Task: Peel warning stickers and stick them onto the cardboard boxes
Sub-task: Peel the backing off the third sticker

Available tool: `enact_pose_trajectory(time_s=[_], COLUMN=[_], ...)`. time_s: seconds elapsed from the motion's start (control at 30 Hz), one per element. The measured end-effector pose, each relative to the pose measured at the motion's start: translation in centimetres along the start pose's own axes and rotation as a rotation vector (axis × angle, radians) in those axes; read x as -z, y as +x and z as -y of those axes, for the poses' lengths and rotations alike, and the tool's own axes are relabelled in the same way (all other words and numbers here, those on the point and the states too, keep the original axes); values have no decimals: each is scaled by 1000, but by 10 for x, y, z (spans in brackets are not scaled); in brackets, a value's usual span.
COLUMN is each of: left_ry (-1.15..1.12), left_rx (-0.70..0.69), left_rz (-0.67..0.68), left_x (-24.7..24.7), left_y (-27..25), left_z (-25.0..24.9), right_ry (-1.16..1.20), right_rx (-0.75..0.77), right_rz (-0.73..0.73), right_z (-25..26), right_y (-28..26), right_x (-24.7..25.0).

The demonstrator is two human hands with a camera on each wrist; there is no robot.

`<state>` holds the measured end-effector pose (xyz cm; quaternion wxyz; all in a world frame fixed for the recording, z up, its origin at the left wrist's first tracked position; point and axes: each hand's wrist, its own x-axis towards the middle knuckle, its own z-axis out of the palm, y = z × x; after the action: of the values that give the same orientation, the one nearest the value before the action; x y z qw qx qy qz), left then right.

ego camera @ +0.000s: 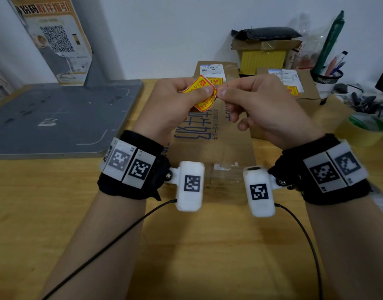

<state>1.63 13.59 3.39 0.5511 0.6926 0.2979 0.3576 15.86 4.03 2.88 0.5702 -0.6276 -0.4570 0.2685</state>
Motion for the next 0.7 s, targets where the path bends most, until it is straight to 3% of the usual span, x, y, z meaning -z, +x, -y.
enact_pose_trajectory(time_s=[0.27,0.4,0.5,0.7], left_ry=[14,4,31,115], left_rx=[48,-30,-90,-45], left_rz=[-55,-110,-95,-30], left_x=[-1,-1,0,-3], left_y=[0,2,1,-3], left_z=[1,5,3,-1], right_ry=[8,-9,-37,-70], right_rx=[20,28,49,70], right_rz=[0,-27,-43,-68], right_z=[-3,-4,-4,-4], right_y=[2,3,3,3], right_x=[-1,-1,-2,-2])
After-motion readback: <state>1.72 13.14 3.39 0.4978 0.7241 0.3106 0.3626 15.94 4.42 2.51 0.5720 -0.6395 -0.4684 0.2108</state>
